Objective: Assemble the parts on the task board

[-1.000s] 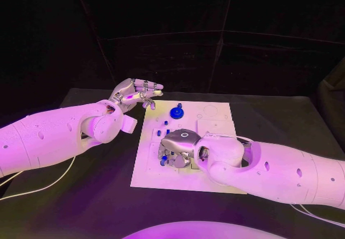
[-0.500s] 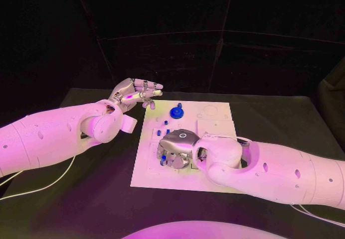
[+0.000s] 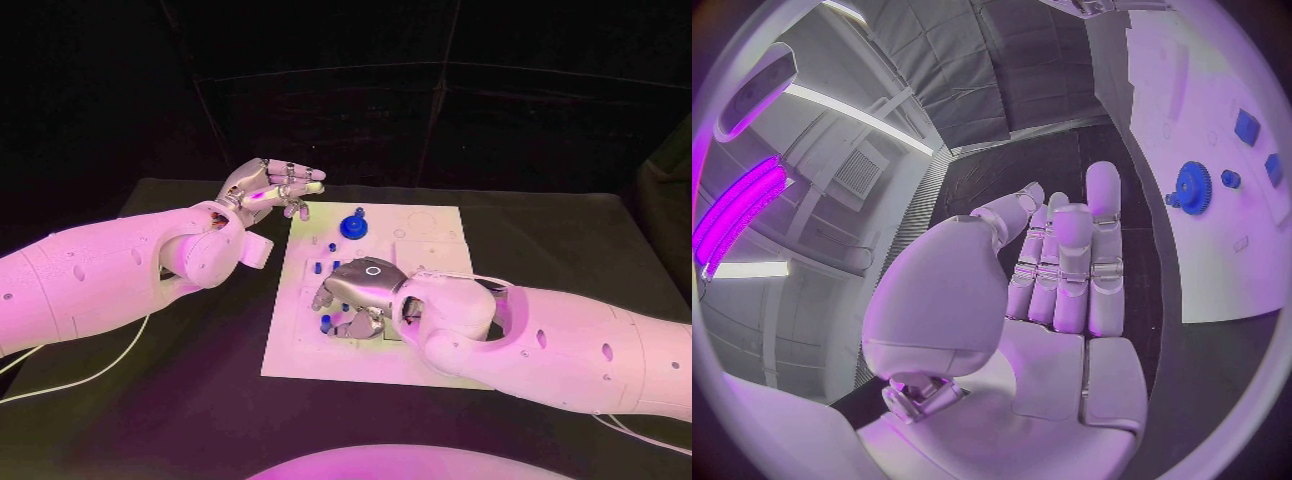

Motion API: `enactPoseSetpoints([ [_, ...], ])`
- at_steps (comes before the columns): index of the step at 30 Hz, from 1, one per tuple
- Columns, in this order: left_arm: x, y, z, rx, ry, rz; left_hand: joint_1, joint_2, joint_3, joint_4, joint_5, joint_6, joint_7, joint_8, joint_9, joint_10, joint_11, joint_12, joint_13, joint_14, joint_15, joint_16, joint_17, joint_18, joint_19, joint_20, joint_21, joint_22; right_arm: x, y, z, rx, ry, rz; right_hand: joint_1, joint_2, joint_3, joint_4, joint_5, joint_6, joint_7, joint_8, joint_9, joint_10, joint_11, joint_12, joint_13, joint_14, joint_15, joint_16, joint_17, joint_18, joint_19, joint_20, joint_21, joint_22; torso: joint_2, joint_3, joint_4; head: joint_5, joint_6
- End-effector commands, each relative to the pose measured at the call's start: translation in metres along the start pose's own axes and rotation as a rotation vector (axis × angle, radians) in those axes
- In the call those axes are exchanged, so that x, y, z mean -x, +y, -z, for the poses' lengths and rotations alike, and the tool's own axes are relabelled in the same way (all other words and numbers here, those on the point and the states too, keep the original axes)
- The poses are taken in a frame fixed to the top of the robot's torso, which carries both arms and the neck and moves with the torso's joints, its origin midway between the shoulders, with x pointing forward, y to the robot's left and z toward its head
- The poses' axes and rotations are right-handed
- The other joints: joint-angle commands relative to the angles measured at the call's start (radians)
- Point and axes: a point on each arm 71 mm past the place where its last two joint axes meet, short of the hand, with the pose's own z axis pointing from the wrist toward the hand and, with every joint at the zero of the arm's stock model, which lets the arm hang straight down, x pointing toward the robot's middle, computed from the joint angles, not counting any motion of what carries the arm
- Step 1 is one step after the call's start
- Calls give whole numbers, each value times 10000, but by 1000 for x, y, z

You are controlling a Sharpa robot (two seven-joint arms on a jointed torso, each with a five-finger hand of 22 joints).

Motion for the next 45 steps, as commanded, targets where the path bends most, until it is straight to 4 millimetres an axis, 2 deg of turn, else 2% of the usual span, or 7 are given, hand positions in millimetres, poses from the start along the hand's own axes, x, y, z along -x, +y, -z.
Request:
enactPoseSetpoints([
  [1, 0, -1, 0, -32, 71, 72, -5, 77, -20, -45, -26, -13, 34, 29, -13, -69, -10, 45, 13, -72, 11, -55, -10, 131, -67, 8, -69, -15, 8, -3, 10, 129, -973, -549, 3, 100, -226, 41, 67, 35, 77, 34, 18, -14, -44, 140, 16, 8, -37, 49, -4, 73, 66, -22, -44, 21, -5, 3, -6, -26, 32],
  [7, 3, -1, 2, -19, 23, 56, -5, 77, -20, -45, -26, -13, 34, 29, -13, -69, -10, 45, 13, -72, 11, -55, -10, 131, -67, 8, -69, -15, 17, -37, 53, -1104, -1726, -2565, -242, 381, -656, 438, 253, 690, 157, 302, 109, 1390, -188, 1150, 263, 280, -143, 463, 502, -53, 592, -103, 369, 651, -26, -13, -29, -271, 160],
  [10, 4, -1, 3, -16, 6, 51, -5, 77, -20, -45, -26, -13, 34, 29, -13, -69, -10, 45, 13, -72, 11, -55, -10, 131, -67, 8, -69, -15, 17, -55, 75, -2100, -1637, -3600, -552, 353, -937, 735, 393, 988, -133, 511, 162, 2854, -568, 2153, 777, 534, -419, 1048, 1304, -217, 1198, -311, 925, 1489, -29, -15, -42, -459, 229],
  [12, 4, -1, 4, -10, -4, 47, -5, 77, -20, -45, -26, -13, 34, 29, -13, -69, -10, 45, 13, -72, 11, -55, -10, 131, -67, 8, -69, -15, 16, -67, 90, -2822, -1448, -4086, -1037, 330, -1294, 1126, 1174, 1123, -311, 682, 203, 3431, -754, 2870, 1292, 644, -596, 1350, 1701, -320, 1525, -507, 1238, 1956, -34, -18, -66, -566, 261],
  [15, 5, -1, 5, 8, -14, 41, -5, 77, -20, -45, -26, -13, 34, 29, -13, -69, -10, 45, 13, -72, 11, -55, -10, 131, -67, 8, -69, -15, 14, -83, 113, -3972, -1088, -4347, -1203, 368, -1892, 1499, 1411, 1242, -496, 1077, 339, 3430, -923, 4591, 2995, 825, -794, 2147, 2836, -496, 2041, -734, 1781, 2807, -24, -21, -91, -717, 332],
  [21, 4, 0, 6, 20, 25, 53, -5, 77, -20, -45, -26, -13, 34, 29, -13, -69, -10, 45, 13, -72, 11, -55, -10, 131, -67, 8, -69, -15, 11, -101, 143, -5588, -547, -3751, -1088, 593, -2947, 2230, 1160, 1023, -538, 1804, 692, 3134, -962, 8298, 7394, 878, -784, 2787, 3783, -613, 2293, -714, 2122, 3370, -30, -28, -172, -913, 406],
  [45, 5, 0, 8, 44, 27, 56, -17, 88, -43, -52, -26, -15, 35, 35, -12, -88, -8, 76, 21, -85, 14, -65, -46, 131, -65, 12, -91, -28, -3, -116, 144, -6668, 765, -1908, -1829, 884, -4039, 2421, 1228, 625, -566, 2601, 1311, 2911, -947, 9021, 8769, 860, -759, 2896, 3959, -645, 2364, -700, 2233, 3583, -38, -27, -198, -1000, 338],
])
